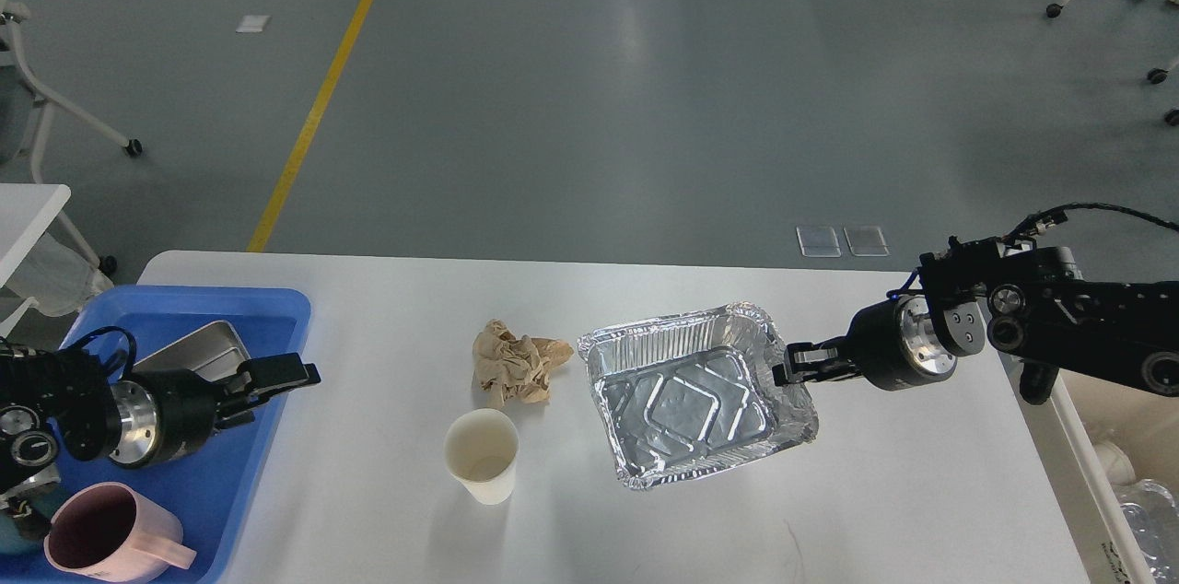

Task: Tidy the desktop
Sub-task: 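Move the left gripper to the white paper cup and grasp it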

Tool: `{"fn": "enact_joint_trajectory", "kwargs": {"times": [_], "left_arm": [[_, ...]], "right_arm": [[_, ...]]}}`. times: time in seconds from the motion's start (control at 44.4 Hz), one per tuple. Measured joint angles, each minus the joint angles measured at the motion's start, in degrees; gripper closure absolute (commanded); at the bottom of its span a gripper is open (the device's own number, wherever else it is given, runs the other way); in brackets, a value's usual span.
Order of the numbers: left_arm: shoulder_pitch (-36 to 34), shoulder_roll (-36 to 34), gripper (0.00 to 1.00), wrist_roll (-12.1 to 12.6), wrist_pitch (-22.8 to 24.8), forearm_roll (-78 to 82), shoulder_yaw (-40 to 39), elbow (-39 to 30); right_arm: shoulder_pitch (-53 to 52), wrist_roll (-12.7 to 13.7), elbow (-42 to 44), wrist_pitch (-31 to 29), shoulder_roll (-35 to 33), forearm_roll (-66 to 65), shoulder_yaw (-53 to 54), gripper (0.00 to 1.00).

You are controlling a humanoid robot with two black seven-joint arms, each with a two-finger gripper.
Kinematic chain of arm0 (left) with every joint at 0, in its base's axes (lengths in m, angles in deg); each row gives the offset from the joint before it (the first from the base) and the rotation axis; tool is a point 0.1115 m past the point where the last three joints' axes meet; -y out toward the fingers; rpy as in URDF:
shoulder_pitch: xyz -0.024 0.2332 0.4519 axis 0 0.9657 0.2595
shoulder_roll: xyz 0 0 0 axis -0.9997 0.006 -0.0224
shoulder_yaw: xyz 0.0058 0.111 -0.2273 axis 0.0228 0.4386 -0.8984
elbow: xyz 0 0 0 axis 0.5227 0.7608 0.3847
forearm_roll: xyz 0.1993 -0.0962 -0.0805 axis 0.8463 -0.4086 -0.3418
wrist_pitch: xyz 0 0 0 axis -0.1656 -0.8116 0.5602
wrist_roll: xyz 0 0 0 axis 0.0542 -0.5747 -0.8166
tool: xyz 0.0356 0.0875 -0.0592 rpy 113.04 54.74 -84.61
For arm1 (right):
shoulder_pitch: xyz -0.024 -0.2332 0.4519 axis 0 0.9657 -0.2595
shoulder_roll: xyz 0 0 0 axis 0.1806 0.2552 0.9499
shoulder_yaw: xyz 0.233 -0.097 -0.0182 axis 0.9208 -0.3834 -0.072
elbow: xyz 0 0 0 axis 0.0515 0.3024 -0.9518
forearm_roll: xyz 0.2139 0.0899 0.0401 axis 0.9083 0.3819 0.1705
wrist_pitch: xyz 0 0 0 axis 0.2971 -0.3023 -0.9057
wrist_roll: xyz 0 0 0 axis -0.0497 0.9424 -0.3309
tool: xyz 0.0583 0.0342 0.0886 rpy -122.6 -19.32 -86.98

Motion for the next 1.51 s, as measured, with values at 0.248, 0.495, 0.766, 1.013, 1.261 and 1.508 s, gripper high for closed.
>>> {"fn": "enact_joint_trajectory", "kwargs": {"times": [0.248,0.495,0.766,1.013,1.261,1.508], "left_arm": [[-0.1,3.2,0.04,0.2,-1.6,1.1,0.2,0.1],[-4.0,7.1,0.05,0.1,-1.6,4.0,3.2,0.0],[-8.9,9.7,0.06,-0.3,-1.6,4.3,9.4,-0.7],[-12.1,6.8,0.06,-0.5,-1.1,4.5,13.5,-4.0],[-11.9,6.1,0.14,-0.5,-1.3,6.5,17.4,-4.7],[-12.0,9.8,0.2,0.0,-2.7,7.2,17.9,-3.5]], "right_arm": [[0.0,0.0,0.3,0.0,0.4,0.0,-1.0,1.0],[0.0,-0.1,2.5,-0.1,2.9,-0.1,-2.6,1.0],[0.1,-0.1,3.9,-0.2,3.9,-0.1,-3.5,1.0],[0.1,-0.1,4.3,-0.2,4.2,-0.1,-3.8,1.0],[-0.5,-0.1,4.3,-0.2,4.1,-0.1,-3.8,1.0],[-0.7,-0.1,4.2,-0.2,3.9,0.0,-3.8,1.0]]}}
